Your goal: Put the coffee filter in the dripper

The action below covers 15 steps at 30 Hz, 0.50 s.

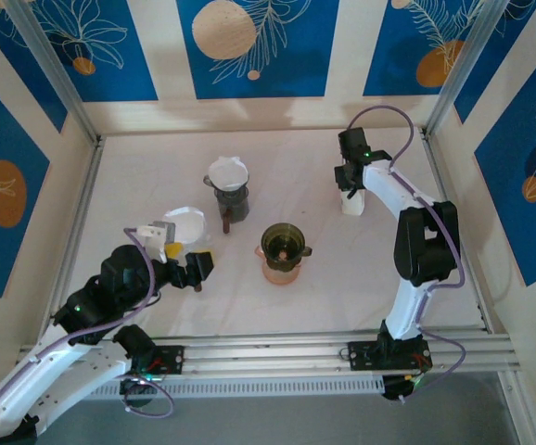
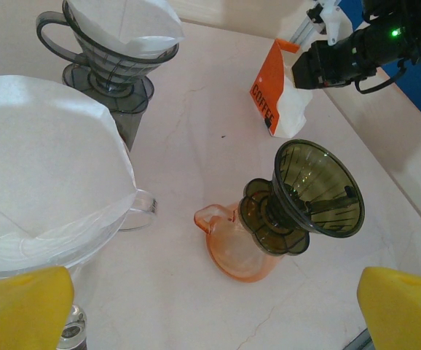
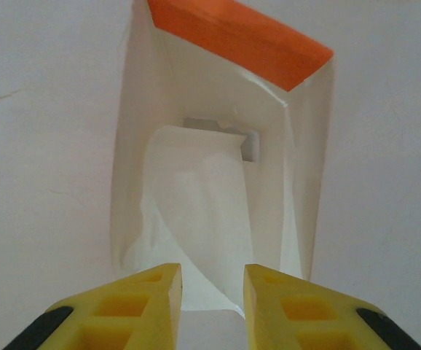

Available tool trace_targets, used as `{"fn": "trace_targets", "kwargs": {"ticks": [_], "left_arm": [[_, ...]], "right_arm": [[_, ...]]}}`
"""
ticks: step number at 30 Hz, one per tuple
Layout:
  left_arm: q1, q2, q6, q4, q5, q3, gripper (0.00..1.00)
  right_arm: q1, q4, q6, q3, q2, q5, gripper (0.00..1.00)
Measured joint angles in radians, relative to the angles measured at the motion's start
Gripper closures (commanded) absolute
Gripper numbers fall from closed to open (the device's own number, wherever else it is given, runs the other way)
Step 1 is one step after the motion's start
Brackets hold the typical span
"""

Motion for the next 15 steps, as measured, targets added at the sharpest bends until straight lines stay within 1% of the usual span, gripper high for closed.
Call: {"fn": "trace_targets", "kwargs": {"ticks": [4,7,15], "left_arm": [[0.0,0.0,0.0,0.0,0.0,0.0,0.0],[0.0,0.0,-0.002,0.0,0.0,0.0,0.0],[0.0,0.0,-0.003,0.0,0.0,0.0,0.0]], "right_arm": [[-0.004,0.003,-0.008,0.0,0.023,0.014,0.71],[-0.004,0.006,-0.018,0.0,0.043,0.026,0.74],[-0.002,0.013,-0.032,0.0,0.065,0.04,1.0]]}}
